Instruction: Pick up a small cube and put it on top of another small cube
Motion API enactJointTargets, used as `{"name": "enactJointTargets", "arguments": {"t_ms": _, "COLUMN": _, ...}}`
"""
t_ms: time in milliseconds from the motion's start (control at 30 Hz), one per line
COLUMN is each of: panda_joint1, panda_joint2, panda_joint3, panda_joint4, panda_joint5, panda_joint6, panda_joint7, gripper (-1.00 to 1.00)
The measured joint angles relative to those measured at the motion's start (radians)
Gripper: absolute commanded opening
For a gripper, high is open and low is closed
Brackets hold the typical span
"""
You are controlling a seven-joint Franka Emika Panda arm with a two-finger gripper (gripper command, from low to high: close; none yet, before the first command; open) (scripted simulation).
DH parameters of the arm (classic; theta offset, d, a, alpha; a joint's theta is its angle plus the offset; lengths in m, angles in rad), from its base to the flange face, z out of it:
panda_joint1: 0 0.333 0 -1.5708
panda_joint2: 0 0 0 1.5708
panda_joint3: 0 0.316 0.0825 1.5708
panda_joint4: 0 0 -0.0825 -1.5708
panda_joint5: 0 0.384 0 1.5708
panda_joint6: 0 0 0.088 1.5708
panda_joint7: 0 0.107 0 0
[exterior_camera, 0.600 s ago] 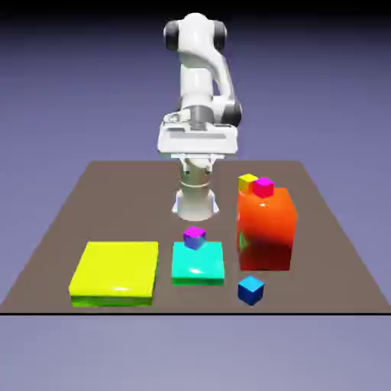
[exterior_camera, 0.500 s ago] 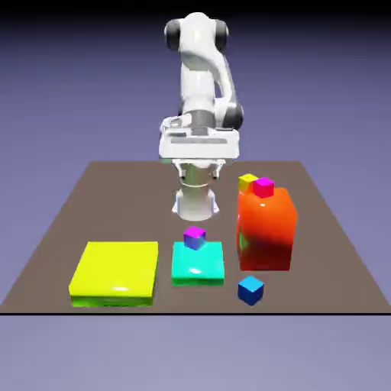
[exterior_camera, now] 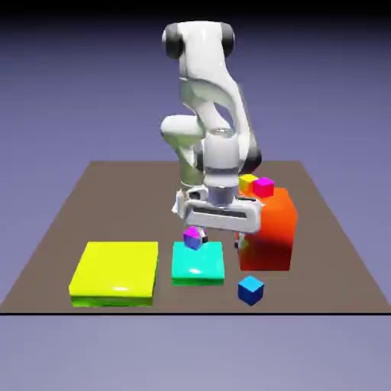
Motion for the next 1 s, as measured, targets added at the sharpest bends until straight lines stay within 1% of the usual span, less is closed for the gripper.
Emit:
{"name": "enactJointTargets", "arguments": {"t_ms": 333, "panda_joint1": -0.162, "panda_joint2": 0.359, "panda_joint3": 0.233, "panda_joint4": 0.198, "panda_joint5": -0.040, "panda_joint6": -0.196, "panda_joint7": 0.388, "gripper": 0.00}}
{"name": "enactJointTargets", "arguments": {"t_ms": 367, "panda_joint1": -0.162, "panda_joint2": 0.359, "panda_joint3": 0.233, "panda_joint4": 0.198, "panda_joint5": -0.040, "panda_joint6": -0.196, "panda_joint7": 0.388, "gripper": 0.00}}
{"name": "enactJointTargets", "arguments": {"t_ms": 500, "panda_joint1": -0.058, "panda_joint2": 0.504, "panda_joint3": 0.124, "panda_joint4": 0.208, "panda_joint5": -0.128, "panda_joint6": -0.059, "panda_joint7": 0.441, "gripper": 0.00}}
{"name": "enactJointTargets", "arguments": {"t_ms": 533, "panda_joint1": -0.055, "panda_joint2": 0.508, "panda_joint3": 0.120, "panda_joint4": 0.208, "panda_joint5": -0.131, "panda_joint6": -0.055, "panda_joint7": 0.443, "gripper": -1.00}}
{"name": "enactJointTargets", "arguments": {"t_ms": 600, "panda_joint1": -0.055, "panda_joint2": 0.508, "panda_joint3": 0.120, "panda_joint4": 0.208, "panda_joint5": -0.131, "panda_joint6": -0.055, "panda_joint7": 0.443, "gripper": -1.00}}
{"name": "enactJointTargets", "arguments": {"t_ms": 733, "panda_joint1": -0.159, "panda_joint2": 0.364, "panda_joint3": 0.230, "panda_joint4": 0.198, "panda_joint5": -0.042, "panda_joint6": -0.191, "panda_joint7": 0.389, "gripper": -1.00}}
{"name": "enactJointTargets", "arguments": {"t_ms": 1000, "panda_joint1": -0.048, "panda_joint2": 0.074, "panda_joint3": 0.020, "panda_joint4": 0.015, "panda_joint5": 0.052, "panda_joint6": -0.299, "panda_joint7": 0.114, "gripper": -1.00}}
